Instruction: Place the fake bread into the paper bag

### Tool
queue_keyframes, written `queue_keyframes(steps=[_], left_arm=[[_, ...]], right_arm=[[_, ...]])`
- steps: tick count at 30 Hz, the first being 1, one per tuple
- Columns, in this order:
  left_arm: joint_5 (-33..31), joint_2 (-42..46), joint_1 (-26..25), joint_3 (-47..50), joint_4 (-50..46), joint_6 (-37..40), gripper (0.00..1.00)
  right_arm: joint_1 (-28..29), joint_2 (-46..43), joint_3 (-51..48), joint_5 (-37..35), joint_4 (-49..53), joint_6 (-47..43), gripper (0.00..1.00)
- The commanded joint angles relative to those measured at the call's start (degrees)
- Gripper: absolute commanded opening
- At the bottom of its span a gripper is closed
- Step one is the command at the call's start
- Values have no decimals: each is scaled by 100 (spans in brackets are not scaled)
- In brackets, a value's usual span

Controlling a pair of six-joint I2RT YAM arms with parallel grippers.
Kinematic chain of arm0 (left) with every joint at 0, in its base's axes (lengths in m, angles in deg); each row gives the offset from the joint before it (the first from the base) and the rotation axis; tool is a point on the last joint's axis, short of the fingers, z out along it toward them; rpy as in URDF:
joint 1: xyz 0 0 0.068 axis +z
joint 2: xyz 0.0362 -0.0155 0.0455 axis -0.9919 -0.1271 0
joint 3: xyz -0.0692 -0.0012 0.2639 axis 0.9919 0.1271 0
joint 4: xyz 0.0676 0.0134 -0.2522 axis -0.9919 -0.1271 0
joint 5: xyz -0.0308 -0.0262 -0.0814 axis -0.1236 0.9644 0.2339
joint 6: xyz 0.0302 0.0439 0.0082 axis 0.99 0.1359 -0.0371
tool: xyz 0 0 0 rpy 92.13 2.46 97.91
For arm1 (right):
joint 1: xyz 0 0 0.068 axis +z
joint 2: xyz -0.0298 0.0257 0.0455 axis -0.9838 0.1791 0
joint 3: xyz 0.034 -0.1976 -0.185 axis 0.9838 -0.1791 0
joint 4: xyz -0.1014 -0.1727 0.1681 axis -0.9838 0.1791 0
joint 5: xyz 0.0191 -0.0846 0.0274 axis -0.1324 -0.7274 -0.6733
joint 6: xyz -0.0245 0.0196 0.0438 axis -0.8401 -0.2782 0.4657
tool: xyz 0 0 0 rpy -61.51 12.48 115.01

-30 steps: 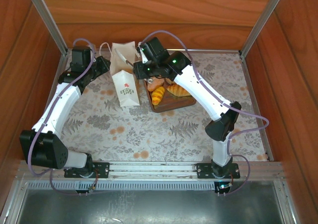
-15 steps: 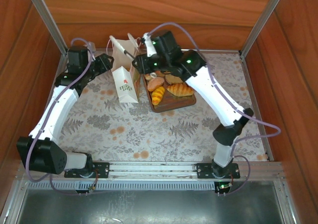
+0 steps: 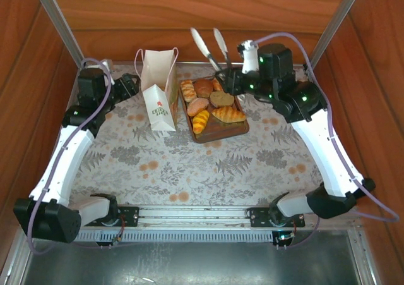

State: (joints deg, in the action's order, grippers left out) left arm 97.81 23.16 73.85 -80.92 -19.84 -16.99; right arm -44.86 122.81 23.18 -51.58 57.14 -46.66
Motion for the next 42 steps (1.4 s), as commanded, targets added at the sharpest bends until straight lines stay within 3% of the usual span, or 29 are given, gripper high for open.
queue_keyframes(steps=[1, 12, 22, 36, 42], left_arm=[[-506, 330, 58, 362, 257, 41, 80], [-1035, 990, 82, 1290, 828, -340, 85], [-981, 927, 141, 1205, 755, -295, 86], [-976, 823, 149, 1167, 709, -304, 86], [-991, 770, 157, 1157, 711, -313, 86]], right_arm=[[-275, -320, -857, -465, 368, -531, 56], [-512, -872, -3224, -1470, 63, -3175, 59], [-657, -416, -3911, -1948, -649, -4736, 61], [-1064, 491, -3848, -1442, -879, -5495, 63], [-1136, 1005, -3660, -1660, -848, -5608, 62]])
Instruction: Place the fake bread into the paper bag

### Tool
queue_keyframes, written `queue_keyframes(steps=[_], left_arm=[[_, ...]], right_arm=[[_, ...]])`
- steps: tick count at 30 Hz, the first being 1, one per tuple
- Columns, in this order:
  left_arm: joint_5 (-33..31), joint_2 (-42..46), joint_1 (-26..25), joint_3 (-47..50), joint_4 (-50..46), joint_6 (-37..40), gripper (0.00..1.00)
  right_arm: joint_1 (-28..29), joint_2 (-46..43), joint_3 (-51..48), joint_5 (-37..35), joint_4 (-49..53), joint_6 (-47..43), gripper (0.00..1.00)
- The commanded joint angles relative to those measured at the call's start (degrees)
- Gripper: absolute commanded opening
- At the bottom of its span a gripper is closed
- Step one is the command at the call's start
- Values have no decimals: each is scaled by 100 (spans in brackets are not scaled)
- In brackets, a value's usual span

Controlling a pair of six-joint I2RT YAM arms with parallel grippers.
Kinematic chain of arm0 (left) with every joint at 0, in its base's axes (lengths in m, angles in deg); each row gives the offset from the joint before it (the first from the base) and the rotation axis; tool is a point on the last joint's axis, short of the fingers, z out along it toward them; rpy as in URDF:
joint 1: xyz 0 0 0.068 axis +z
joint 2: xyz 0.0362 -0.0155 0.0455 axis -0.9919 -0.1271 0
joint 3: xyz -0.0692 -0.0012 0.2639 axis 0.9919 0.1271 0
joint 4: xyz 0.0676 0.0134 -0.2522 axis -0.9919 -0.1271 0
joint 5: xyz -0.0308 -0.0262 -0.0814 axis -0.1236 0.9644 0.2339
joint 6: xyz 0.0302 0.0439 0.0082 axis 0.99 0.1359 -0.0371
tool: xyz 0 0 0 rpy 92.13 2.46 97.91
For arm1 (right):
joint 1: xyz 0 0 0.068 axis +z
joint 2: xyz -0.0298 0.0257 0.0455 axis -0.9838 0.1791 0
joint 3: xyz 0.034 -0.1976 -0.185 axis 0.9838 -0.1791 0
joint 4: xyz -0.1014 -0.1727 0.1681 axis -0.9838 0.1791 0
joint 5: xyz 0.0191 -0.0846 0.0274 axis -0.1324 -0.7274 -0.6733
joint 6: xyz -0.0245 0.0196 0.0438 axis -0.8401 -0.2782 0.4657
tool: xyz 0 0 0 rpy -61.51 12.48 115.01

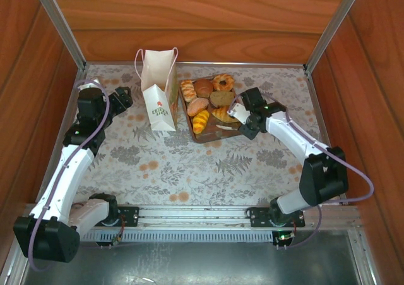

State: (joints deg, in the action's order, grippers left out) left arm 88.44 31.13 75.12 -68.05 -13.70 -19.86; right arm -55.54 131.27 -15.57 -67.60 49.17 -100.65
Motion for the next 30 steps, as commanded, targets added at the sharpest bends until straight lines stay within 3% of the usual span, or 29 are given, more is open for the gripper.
queue_keyframes(steps=[1, 17, 30], left_arm=[[-39, -48, 32, -136, 95, -22, 86], [-40, -137, 40, -204, 85, 17, 86], [-6, -138, 37, -228, 56, 15, 86]], right_arm=[[-84, 233, 270, -75, -50, -212, 63], [-293, 311, 409, 103, -10, -302, 61], [-617, 544, 549, 748, 226, -119, 56]])
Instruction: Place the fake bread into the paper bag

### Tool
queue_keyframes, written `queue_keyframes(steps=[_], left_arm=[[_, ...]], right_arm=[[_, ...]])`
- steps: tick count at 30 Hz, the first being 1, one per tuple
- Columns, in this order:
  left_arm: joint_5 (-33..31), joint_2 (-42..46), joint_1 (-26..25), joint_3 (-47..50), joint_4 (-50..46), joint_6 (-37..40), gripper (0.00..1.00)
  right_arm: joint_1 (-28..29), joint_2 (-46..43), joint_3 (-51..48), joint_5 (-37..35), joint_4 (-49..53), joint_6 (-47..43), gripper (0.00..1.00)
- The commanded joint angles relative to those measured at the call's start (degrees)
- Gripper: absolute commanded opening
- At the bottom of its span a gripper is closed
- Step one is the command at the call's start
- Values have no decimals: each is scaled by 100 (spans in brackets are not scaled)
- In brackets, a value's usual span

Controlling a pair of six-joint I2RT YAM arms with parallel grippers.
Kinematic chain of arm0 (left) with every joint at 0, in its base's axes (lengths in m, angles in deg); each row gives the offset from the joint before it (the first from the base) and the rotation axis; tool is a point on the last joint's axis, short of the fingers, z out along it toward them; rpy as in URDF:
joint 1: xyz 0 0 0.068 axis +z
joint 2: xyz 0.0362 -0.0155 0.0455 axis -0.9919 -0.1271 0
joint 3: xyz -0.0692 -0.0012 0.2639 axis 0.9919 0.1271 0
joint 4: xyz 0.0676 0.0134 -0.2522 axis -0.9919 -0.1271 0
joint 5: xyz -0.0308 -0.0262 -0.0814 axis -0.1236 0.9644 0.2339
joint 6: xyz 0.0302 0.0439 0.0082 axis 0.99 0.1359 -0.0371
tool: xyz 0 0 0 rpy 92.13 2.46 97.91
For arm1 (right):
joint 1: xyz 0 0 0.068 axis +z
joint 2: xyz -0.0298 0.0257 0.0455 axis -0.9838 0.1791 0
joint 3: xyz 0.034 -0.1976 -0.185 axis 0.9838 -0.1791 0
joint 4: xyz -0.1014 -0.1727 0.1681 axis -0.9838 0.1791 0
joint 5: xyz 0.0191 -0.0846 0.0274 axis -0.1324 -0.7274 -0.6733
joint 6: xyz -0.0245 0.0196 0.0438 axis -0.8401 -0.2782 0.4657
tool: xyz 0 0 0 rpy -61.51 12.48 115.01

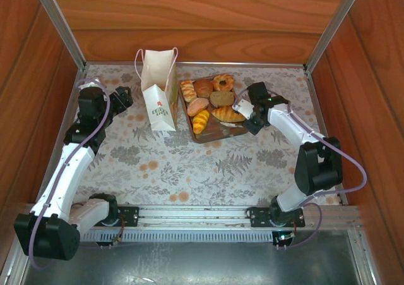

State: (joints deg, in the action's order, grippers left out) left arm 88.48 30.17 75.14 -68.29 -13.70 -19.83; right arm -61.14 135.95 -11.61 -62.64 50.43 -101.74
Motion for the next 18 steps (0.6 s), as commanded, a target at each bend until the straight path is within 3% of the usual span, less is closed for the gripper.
queue_keyframes(steps=[1, 9, 18], left_arm=[[-12, -37, 34, -213, 51, 24, 86], [207, -62, 59, -411, 11, -35, 86], [776, -396, 67, -1131, -230, 82, 84]], right_arm=[[-56, 91, 162, 252, 106, 15, 55], [-57, -647, 127, 481, -150, 315, 42], [-16, -2038, 158, 1388, 110, 1728, 40]])
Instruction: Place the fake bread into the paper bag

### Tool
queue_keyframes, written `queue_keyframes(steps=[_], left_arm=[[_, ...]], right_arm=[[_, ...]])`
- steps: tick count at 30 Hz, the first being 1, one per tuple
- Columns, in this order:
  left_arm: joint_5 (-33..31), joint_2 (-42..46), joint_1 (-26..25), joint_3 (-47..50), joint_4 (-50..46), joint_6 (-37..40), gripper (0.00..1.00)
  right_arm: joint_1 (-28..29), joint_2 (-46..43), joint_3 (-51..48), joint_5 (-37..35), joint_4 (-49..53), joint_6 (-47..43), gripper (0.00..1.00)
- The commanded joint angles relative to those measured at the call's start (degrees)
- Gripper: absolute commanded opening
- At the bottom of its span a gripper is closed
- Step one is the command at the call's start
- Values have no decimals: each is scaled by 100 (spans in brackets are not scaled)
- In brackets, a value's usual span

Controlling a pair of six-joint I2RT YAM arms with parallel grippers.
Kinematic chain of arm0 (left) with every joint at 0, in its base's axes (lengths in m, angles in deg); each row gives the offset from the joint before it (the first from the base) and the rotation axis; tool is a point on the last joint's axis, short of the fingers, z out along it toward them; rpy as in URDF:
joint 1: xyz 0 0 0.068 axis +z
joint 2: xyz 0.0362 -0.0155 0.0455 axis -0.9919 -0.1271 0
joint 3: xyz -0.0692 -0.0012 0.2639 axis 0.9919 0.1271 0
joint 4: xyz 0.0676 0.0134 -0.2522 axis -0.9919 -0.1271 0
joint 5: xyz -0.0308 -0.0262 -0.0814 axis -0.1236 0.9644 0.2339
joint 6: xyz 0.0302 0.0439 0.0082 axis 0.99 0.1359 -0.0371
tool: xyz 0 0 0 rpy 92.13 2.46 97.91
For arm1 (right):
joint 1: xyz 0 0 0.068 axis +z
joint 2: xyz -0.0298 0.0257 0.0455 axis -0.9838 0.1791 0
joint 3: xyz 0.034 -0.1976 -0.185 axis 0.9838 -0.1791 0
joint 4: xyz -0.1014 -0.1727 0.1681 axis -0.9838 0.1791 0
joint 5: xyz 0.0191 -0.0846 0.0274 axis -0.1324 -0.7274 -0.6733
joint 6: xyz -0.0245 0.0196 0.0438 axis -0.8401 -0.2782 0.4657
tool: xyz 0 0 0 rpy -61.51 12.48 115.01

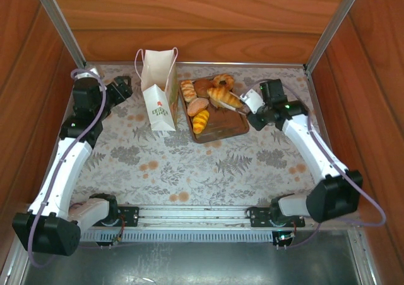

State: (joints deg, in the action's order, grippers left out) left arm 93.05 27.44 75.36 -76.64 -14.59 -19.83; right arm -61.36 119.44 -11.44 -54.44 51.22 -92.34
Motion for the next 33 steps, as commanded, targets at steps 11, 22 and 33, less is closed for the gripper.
queue_keyframes(steps=[11, 22, 33], left_arm=[[1179, -1406, 33, -1159, -262, 148, 81], [1278, -1894, 43, -1196, -196, -84, 63], [1354, -1977, 43, -1009, 144, -424, 43]], right_arm=[[311, -1485, 521, 2134, -929, 4371, 38], [1781, -842, 1213, 1580, -2418, 5991, 37], [2990, 1064, 2774, -23, -2199, 6363, 37]])
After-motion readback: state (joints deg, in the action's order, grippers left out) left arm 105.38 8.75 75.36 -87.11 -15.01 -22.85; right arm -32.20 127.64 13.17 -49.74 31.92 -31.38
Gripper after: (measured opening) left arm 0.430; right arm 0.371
